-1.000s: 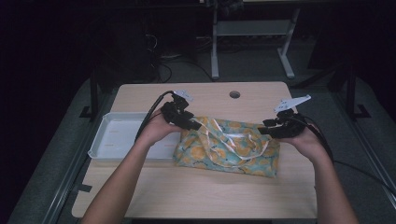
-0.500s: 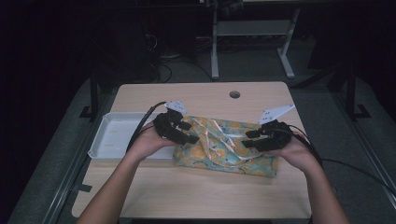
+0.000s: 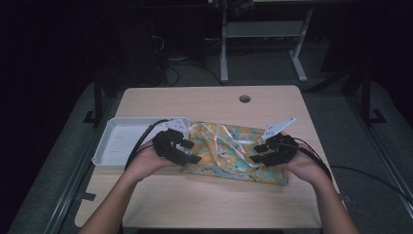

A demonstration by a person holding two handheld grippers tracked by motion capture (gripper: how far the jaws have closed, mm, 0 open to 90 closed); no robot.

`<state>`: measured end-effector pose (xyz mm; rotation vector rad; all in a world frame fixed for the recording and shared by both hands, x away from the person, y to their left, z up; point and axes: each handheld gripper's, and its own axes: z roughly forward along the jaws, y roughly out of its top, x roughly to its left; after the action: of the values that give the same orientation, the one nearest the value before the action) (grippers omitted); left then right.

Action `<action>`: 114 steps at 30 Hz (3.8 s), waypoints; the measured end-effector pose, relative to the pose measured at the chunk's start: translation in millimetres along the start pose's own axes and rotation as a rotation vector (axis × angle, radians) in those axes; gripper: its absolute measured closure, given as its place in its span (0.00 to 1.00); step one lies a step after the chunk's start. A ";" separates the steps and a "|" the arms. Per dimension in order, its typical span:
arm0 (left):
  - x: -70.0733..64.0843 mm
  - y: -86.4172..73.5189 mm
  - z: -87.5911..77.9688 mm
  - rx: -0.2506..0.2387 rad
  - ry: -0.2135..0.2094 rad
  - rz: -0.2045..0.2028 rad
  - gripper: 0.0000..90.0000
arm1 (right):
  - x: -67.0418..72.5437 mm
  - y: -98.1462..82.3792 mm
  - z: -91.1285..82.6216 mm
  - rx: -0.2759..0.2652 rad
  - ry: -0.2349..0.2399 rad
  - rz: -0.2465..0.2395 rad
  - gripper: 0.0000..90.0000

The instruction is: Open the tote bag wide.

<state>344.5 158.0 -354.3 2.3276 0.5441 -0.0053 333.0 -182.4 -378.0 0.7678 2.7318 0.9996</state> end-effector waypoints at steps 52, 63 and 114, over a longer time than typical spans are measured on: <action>-10.4 -0.6 26.5 0.071 -0.044 0.037 0.38 | -102.5 40.5 3.0 -0.144 -0.192 0.226 0.57; -8.7 -0.6 27.8 0.074 -0.037 0.027 0.38 | -75.9 18.7 -20.2 -0.088 -0.127 0.190 0.64; 49.5 75.5 78.0 0.134 0.066 0.025 0.40 | -53.6 -26.3 11.6 0.007 -0.061 0.184 0.99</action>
<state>430.5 76.6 -369.1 2.4722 0.5623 0.0485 371.6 -220.0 -406.2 1.0493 2.6527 0.9828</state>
